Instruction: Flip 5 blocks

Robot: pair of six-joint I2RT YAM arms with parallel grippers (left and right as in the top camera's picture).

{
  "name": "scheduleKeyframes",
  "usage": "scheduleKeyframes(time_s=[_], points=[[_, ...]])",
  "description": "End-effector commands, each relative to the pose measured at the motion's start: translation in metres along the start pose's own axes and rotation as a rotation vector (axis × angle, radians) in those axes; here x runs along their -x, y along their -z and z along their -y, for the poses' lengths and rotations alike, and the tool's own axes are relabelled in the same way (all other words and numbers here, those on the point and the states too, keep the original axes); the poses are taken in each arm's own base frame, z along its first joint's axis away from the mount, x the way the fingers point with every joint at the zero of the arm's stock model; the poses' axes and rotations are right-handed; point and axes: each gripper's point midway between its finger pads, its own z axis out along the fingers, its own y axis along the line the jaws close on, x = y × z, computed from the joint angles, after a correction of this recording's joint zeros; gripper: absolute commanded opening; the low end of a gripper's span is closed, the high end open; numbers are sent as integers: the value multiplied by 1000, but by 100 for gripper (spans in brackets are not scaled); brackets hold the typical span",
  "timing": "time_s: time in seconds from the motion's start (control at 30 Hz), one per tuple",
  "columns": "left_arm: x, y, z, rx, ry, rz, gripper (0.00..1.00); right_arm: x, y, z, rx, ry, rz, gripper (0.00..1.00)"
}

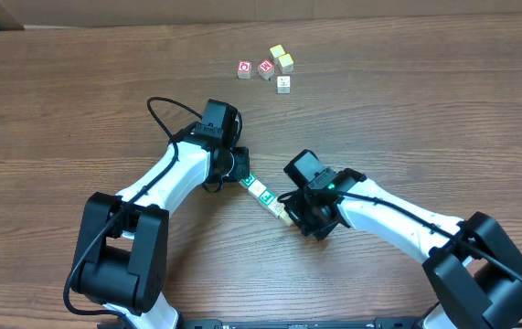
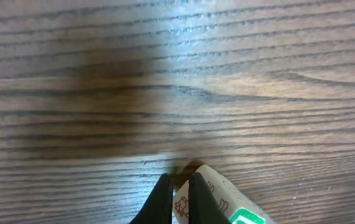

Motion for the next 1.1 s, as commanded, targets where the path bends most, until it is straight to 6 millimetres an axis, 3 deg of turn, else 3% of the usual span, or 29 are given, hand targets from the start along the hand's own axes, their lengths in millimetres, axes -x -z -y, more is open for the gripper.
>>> scheduleKeyframes(time_s=[0.0, 0.3, 0.73, 0.8, 0.83, 1.0, 1.07], points=[[-2, -2, 10, -46, -23, -23, 4, -14, -2, -12, 41, -36, -28, 8], [-2, -13, 8, -40, -25, -33, 4, -29, -4, -16, 55, -71, -34, 10], [2, -14, 9, -45, -28, -16, 4, -48, -8, -21, 75, -161, -27, 16], [2, -14, 9, -45, -27, -16, 4, -51, -8, -20, 76, -169, -23, 19], [2, -14, 9, -45, -28, -15, 4, -53, -8, -21, 77, -168, -24, 25], [3, -14, 6, -26, -28, -9, 4, -53, -9, -21, 82, -148, -2, 24], [4, -14, 5, -22, -25, -6, 4, -49, -9, -19, 78, -105, 20, 18]])
